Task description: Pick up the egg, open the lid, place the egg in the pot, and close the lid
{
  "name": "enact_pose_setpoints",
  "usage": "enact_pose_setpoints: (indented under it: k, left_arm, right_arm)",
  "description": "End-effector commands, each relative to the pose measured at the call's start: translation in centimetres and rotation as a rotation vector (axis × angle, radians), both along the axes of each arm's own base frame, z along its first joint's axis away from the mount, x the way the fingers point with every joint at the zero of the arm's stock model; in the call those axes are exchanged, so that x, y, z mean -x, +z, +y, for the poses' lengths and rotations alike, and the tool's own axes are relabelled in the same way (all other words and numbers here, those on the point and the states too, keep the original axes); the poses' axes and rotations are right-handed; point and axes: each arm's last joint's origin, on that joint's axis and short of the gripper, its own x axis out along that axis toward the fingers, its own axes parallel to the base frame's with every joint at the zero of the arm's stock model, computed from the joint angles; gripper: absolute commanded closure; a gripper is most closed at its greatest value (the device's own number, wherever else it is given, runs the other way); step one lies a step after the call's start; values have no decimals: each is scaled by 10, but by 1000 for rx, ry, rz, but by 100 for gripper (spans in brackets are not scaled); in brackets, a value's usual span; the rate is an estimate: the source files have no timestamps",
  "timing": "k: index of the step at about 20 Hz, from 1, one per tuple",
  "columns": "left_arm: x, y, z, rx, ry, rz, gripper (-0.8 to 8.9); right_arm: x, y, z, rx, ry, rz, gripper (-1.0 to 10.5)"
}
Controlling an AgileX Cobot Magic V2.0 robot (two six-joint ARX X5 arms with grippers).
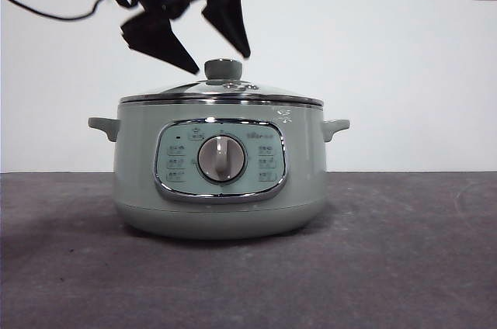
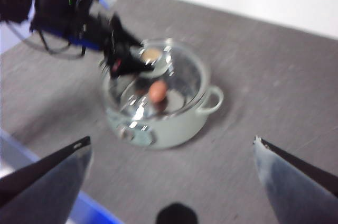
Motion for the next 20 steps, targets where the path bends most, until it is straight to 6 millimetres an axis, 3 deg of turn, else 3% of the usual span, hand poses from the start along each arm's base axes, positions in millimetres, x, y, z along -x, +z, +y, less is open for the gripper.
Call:
enact_pose_setpoints:
  k: [1,7,12,14,16,17,20]
  left_arm:
    - [13,17,7,24,-4,-15,275]
    - [54,47,29,26,-31,21,279]
    - [118,75,61,94,-155,131,286]
    - [139,81,73,91,-162,153,413]
    - [155,85,83,86,-160,162,690]
    - [162,87,87,85,-160,165,833]
    - [174,90,94,85,-161,162,819]
  right_arm:
    - [-2,-4,3,-2,32,60,443]
    - [-6,-11,7,22,75,152,446]
    - [-17,-17,18,32,139,257,460]
    - [-23,-18,23,19,178,293,670]
    - [-28,-20,28,12,206,321,946]
    - [-30,-21,30,16,206,330,957]
    - [-35,-22,33,25,205,346,953]
